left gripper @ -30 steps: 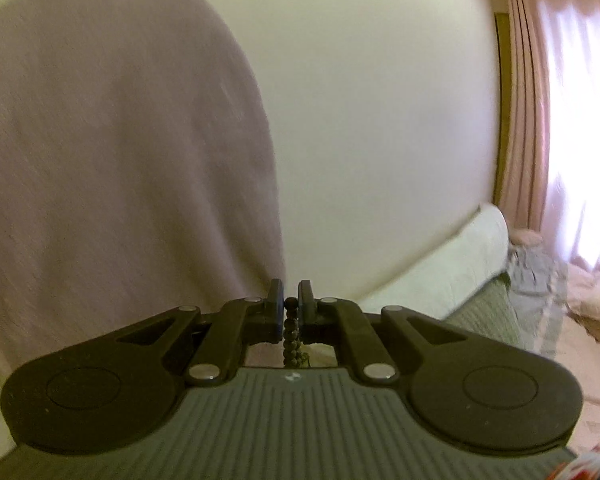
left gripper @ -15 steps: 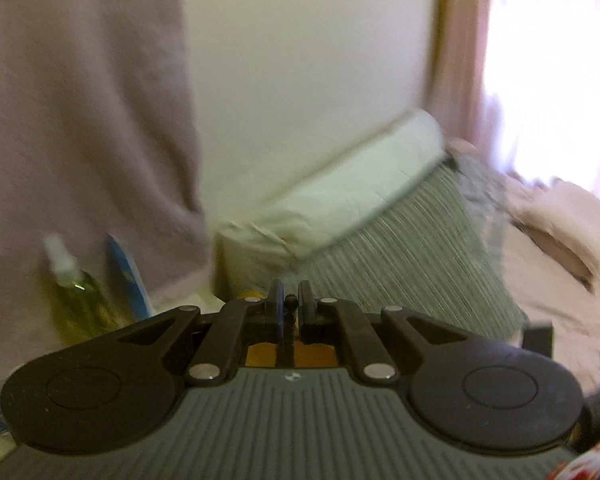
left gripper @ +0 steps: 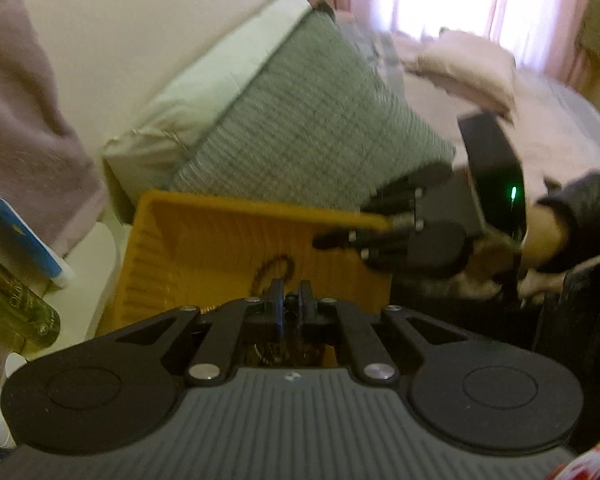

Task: Organize jewelry
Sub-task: 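Lower the necklace into the orange tray and open the left gripper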

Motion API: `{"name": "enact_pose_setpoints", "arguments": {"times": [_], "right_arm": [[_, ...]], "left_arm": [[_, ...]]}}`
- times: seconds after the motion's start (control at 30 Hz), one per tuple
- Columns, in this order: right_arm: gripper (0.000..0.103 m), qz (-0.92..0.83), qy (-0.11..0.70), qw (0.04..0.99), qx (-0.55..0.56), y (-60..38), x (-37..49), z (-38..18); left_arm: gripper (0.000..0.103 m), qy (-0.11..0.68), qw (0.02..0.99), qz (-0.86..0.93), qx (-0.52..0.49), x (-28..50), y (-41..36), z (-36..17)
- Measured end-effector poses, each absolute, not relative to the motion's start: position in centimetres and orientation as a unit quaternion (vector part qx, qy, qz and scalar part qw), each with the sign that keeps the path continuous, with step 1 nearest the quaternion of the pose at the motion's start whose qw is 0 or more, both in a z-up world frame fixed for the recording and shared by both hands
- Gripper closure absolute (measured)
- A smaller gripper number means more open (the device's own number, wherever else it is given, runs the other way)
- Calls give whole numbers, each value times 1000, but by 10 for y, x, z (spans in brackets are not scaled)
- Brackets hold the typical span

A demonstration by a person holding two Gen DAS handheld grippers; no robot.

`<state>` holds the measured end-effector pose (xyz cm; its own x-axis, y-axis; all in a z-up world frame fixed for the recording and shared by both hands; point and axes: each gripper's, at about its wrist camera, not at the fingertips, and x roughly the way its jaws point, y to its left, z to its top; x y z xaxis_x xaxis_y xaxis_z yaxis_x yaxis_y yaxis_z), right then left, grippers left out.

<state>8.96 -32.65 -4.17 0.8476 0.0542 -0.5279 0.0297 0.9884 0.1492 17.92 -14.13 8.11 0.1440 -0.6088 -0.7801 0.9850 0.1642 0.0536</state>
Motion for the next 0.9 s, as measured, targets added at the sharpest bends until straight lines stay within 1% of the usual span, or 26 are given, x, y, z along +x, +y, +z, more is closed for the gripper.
{"name": "enact_pose_setpoints", "arguments": {"times": [0.27, 0.8, 0.9], "right_arm": [[96, 7, 277, 958, 71, -325, 93, -41], [96, 7, 278, 958, 71, -328, 93, -43], [96, 7, 277, 958, 72, -328, 92, -43]], "left_arm": [[97, 328, 674, -574, 328, 185, -151, 60], [96, 340, 685, -555, 327, 193, -159, 40], [85, 342, 702, -540, 313, 199, -157, 41]]}}
